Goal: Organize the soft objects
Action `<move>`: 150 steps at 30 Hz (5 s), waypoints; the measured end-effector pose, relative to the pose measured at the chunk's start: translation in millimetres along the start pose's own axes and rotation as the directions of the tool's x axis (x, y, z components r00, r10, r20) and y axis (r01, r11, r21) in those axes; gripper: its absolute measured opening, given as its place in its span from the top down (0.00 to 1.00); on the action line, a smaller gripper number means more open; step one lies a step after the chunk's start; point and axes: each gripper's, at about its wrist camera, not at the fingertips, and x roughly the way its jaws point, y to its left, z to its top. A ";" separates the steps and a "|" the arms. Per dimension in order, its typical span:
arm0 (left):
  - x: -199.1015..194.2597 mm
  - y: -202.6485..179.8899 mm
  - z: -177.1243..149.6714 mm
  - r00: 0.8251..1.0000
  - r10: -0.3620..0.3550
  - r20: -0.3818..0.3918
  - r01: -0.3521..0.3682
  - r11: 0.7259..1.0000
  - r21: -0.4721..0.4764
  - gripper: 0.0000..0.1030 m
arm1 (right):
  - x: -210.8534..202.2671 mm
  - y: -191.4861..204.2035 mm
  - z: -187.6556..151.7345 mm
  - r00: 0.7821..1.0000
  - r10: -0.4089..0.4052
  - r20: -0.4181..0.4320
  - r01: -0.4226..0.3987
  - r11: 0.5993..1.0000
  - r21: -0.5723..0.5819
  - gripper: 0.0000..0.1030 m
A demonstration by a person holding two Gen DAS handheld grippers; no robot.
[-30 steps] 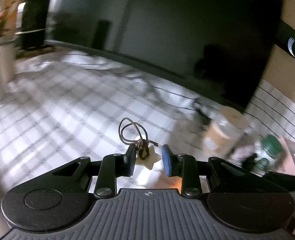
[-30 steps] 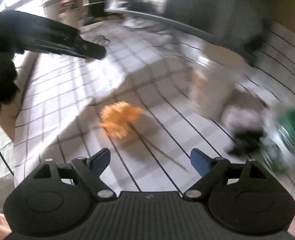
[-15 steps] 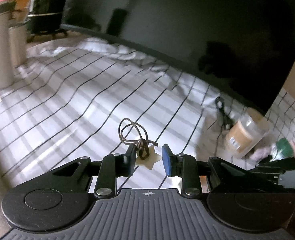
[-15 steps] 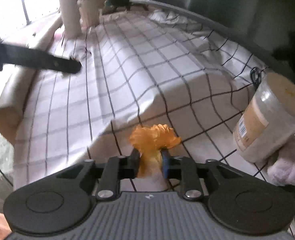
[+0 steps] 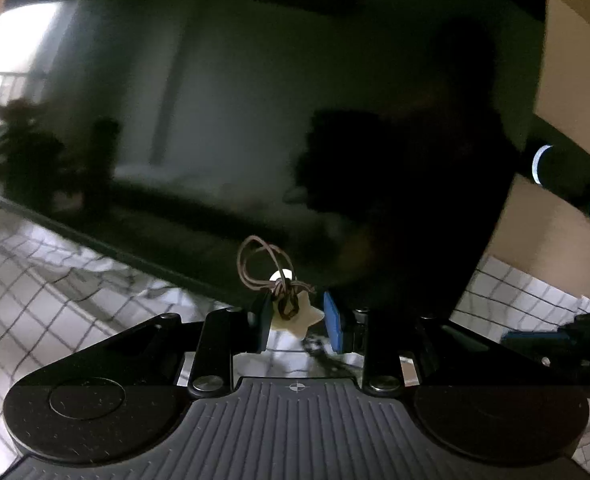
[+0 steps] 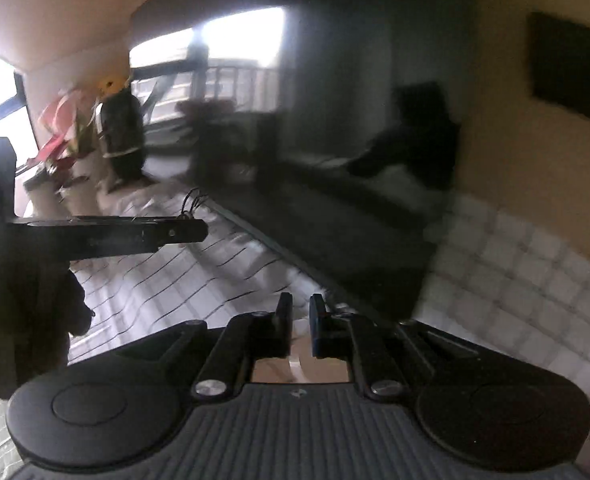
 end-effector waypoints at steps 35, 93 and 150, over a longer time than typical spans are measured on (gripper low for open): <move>-0.9 78.6 -69.2 0.983 0.014 -0.181 -0.036 0.992 -0.118 0.69 | 105.4 63.2 -93.9 0.980 -0.007 -0.198 -0.007 0.998 -0.070 0.97; 44.0 -162.4 -133.1 0.924 -0.180 -0.339 0.146 0.982 -0.123 0.69 | -105.9 -240.5 -198.0 0.861 -0.486 -0.151 0.505 0.781 0.367 0.70; 43.4 -17.5 -130.6 0.897 -0.298 -0.327 0.231 0.946 -0.229 0.69 | 88.6 -29.3 -112.7 0.948 0.016 -0.318 -0.061 0.989 -0.132 0.70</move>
